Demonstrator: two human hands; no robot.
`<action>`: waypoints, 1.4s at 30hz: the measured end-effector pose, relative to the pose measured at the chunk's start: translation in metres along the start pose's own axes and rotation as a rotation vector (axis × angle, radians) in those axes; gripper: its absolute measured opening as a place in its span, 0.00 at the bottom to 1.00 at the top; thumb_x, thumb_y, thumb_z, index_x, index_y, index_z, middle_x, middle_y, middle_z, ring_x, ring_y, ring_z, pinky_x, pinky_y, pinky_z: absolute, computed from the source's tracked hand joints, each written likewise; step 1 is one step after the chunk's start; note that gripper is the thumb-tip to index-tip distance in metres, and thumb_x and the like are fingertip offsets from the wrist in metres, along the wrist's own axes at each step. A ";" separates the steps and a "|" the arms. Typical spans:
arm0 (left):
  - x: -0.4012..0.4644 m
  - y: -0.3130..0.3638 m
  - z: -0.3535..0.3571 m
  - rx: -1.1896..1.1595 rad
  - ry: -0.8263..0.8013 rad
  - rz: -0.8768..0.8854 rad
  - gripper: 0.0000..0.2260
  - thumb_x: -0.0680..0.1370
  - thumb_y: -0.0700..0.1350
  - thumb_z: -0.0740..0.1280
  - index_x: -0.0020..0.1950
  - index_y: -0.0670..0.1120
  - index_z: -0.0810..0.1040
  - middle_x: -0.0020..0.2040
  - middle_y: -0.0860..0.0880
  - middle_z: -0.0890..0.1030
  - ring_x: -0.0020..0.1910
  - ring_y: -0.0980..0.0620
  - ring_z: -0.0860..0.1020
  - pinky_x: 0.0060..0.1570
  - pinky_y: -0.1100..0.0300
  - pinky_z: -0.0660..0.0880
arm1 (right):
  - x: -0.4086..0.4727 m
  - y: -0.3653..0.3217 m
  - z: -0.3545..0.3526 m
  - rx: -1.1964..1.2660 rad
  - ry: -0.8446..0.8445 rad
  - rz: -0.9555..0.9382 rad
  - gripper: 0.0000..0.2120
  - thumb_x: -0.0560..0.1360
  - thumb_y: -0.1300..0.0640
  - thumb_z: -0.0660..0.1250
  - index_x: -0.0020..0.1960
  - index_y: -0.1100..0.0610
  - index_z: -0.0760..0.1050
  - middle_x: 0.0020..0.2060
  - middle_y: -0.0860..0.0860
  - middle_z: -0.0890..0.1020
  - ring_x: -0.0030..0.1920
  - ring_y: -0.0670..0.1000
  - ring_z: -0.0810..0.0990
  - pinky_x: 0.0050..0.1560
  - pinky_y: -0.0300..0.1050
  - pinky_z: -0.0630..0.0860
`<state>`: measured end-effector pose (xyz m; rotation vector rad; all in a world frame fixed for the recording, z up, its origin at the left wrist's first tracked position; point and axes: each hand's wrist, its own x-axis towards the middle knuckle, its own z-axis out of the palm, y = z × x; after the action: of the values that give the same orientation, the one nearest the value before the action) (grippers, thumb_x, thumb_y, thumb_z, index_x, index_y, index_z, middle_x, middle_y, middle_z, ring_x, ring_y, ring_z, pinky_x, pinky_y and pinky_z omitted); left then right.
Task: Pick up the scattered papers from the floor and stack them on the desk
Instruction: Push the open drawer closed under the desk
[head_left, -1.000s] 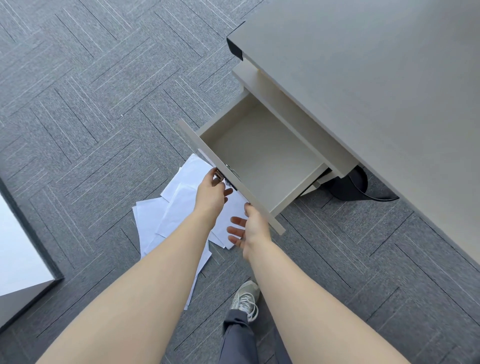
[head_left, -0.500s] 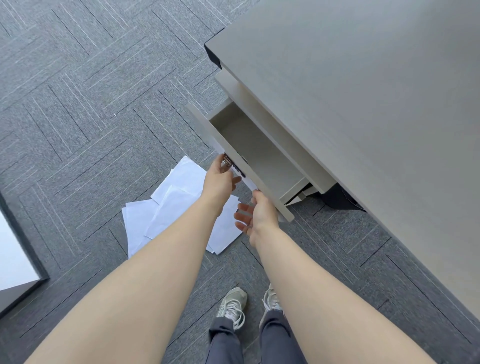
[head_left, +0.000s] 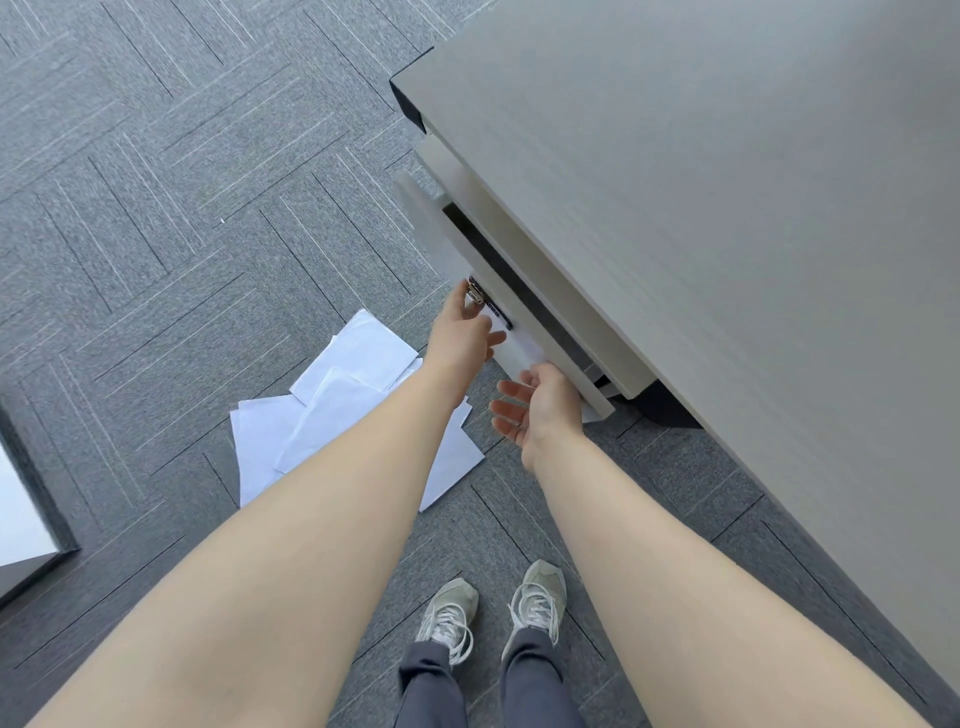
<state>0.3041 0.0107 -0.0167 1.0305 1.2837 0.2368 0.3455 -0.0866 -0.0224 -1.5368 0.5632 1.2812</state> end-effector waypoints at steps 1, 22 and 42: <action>0.001 0.000 0.002 0.001 -0.005 -0.001 0.29 0.79 0.33 0.54 0.77 0.54 0.59 0.70 0.52 0.72 0.41 0.55 0.80 0.47 0.57 0.72 | 0.001 -0.002 0.000 0.005 0.003 -0.004 0.06 0.77 0.56 0.56 0.44 0.54 0.70 0.41 0.53 0.81 0.33 0.54 0.78 0.33 0.43 0.72; 0.022 0.001 0.021 0.072 -0.068 0.026 0.33 0.76 0.32 0.54 0.79 0.54 0.54 0.74 0.53 0.69 0.40 0.54 0.80 0.36 0.60 0.70 | 0.009 -0.023 -0.010 -0.033 0.048 -0.061 0.15 0.80 0.58 0.50 0.59 0.60 0.73 0.41 0.53 0.82 0.33 0.53 0.78 0.36 0.45 0.73; 0.038 0.005 0.015 0.733 0.281 0.299 0.16 0.79 0.44 0.59 0.67 0.51 0.74 0.58 0.51 0.83 0.57 0.45 0.79 0.52 0.53 0.75 | 0.013 -0.021 -0.016 -0.111 0.028 -0.111 0.15 0.80 0.59 0.51 0.60 0.58 0.72 0.45 0.51 0.82 0.30 0.51 0.79 0.34 0.42 0.71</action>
<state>0.3319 0.0312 -0.0401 1.8724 1.5060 0.1378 0.3738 -0.0900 -0.0269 -1.6562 0.4244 1.2255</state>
